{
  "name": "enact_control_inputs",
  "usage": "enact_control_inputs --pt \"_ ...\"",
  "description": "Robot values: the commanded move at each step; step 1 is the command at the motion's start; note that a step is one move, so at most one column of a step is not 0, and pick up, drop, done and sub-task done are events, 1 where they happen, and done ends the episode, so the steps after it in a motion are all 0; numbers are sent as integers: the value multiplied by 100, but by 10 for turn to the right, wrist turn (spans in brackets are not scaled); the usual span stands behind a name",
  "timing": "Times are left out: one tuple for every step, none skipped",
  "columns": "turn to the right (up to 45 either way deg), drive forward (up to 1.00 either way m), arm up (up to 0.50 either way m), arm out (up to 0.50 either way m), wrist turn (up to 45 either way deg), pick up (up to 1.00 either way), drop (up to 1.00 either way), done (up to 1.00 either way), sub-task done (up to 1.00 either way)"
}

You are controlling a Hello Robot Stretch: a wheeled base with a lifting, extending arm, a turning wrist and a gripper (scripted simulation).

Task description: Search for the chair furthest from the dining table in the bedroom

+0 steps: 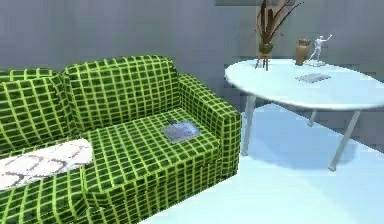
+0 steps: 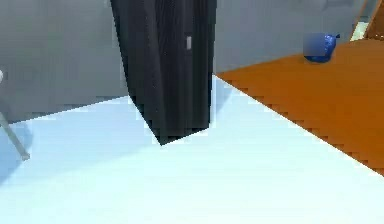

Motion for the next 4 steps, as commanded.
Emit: enact_control_inputs --pt "450 0 0 0 0 0 0 0 0" --pt "450 0 0 0 0 0 0 0 0" --pt "420 0 0 0 0 0 0 0 0" --pt "0 100 0 0 0 0 0 0 0"
